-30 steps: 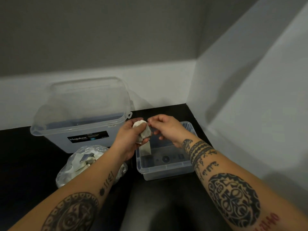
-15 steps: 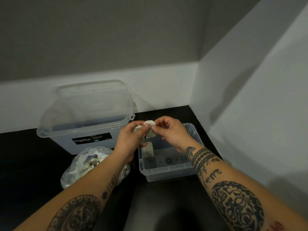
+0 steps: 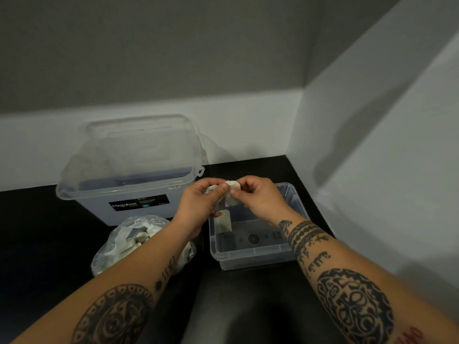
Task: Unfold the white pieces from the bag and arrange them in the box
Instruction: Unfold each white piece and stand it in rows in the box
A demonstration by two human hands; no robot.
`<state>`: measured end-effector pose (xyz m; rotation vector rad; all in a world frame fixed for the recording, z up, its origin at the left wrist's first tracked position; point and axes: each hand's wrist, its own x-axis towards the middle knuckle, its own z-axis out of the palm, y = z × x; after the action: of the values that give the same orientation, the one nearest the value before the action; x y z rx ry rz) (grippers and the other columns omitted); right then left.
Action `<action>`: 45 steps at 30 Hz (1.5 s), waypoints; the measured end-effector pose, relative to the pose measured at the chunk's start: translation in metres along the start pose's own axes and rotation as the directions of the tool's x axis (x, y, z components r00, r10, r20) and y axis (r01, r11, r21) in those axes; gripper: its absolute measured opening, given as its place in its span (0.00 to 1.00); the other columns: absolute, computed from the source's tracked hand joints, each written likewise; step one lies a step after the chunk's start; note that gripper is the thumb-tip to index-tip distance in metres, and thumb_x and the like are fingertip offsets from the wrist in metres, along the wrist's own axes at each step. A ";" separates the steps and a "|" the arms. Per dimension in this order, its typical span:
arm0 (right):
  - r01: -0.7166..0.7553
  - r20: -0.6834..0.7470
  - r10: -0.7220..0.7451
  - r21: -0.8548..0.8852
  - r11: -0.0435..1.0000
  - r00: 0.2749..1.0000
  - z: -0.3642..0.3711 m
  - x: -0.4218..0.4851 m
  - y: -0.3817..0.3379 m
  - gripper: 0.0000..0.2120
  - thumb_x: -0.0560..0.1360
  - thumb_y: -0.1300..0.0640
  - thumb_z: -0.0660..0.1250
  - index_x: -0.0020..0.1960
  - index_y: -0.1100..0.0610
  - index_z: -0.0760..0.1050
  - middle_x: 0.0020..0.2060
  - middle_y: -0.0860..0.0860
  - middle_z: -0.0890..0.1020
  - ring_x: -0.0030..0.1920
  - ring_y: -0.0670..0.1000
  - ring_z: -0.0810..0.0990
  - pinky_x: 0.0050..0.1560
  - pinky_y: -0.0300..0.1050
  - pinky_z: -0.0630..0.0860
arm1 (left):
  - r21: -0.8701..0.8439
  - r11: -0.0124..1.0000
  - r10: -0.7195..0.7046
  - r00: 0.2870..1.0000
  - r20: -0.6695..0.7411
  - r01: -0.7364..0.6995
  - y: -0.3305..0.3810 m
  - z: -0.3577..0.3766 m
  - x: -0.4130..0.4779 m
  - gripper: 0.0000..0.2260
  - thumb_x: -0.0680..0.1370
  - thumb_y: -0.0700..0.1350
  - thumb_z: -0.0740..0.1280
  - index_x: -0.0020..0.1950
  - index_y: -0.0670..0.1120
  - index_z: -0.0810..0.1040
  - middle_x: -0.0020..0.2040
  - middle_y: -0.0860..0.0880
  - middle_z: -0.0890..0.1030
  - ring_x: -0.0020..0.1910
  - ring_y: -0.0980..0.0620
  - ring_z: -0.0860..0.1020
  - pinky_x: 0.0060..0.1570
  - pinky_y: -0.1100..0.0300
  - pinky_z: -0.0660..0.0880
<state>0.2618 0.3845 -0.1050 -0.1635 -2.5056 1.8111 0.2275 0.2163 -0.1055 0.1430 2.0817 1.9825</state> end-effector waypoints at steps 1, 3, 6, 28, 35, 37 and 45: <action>-0.014 -0.007 0.014 -0.016 1.000 1.000 0.000 0.002 0.003 0.03 0.77 0.55 0.72 0.50 0.48 0.82 0.44 0.47 0.86 0.44 0.43 0.83 0.46 0.40 0.79 | -0.004 1.000 -0.008 1.000 -0.010 0.008 -0.002 -0.001 0.002 0.05 0.80 0.45 0.71 0.54 0.51 0.84 0.53 0.45 0.83 0.47 0.49 0.81 0.33 0.62 0.77; -0.064 -0.005 0.064 -0.060 0.996 0.998 0.000 0.005 0.011 0.03 0.77 0.54 0.73 0.51 0.50 0.83 0.45 0.47 0.85 0.47 0.46 0.83 0.51 0.45 0.81 | -0.009 1.000 -0.029 0.997 -0.069 0.029 -0.006 -0.004 0.006 0.04 0.81 0.45 0.70 0.54 0.52 0.83 0.52 0.46 0.84 0.45 0.50 0.81 0.34 0.61 0.79; -0.205 0.047 0.214 -0.151 0.967 0.976 0.004 0.007 0.027 0.05 0.76 0.55 0.74 0.51 0.52 0.83 0.47 0.49 0.85 0.50 0.50 0.84 0.57 0.52 0.82 | 0.009 0.998 -0.053 0.982 -0.183 0.056 -0.014 -0.009 0.011 0.01 0.80 0.45 0.72 0.51 0.52 0.82 0.47 0.46 0.83 0.40 0.52 0.80 0.31 0.62 0.78; -0.532 -0.096 0.580 -0.541 0.652 0.809 0.060 0.050 0.071 0.17 0.70 0.51 0.78 0.54 0.59 0.82 0.46 0.54 0.82 0.37 0.49 0.77 0.27 0.38 0.67 | 0.345 0.925 -0.074 0.964 -0.256 0.163 -0.038 -0.018 0.023 0.07 0.75 0.51 0.76 0.50 0.57 0.80 0.47 0.52 0.82 0.46 0.52 0.81 0.45 0.52 0.83; -0.523 -0.061 0.647 -0.648 0.553 0.760 0.058 0.048 0.061 0.19 0.70 0.46 0.77 0.51 0.59 0.79 0.40 0.53 0.81 0.32 0.48 0.78 0.23 0.39 0.66 | 0.299 0.940 -0.080 0.957 -0.278 0.165 -0.035 -0.017 0.021 0.18 0.75 0.53 0.75 0.63 0.56 0.77 0.55 0.51 0.81 0.52 0.50 0.81 0.51 0.48 0.83; -0.483 -0.051 0.618 -0.676 0.556 0.784 0.050 0.045 0.056 0.20 0.70 0.46 0.78 0.53 0.59 0.78 0.41 0.53 0.80 0.34 0.49 0.78 0.25 0.40 0.66 | 0.219 0.962 -0.092 0.951 -0.295 0.161 -0.031 -0.017 0.020 0.16 0.77 0.50 0.72 0.64 0.54 0.77 0.52 0.50 0.81 0.47 0.51 0.81 0.47 0.51 0.83; -0.521 0.019 0.628 -0.539 0.661 0.778 0.006 0.036 0.001 0.07 0.77 0.60 0.71 0.52 0.62 0.79 0.44 0.57 0.85 0.43 0.53 0.87 0.46 0.48 0.85 | -0.222 0.952 -0.254 0.948 -0.194 0.209 -0.012 -0.004 0.014 0.16 0.80 0.33 0.58 0.64 0.47 0.74 0.54 0.41 0.77 0.48 0.43 0.79 0.39 0.53 0.79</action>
<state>0.2260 0.3834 -0.1091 -0.9534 -3.3142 1.2560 0.2147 0.2148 -0.1192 -0.3616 1.9005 2.1208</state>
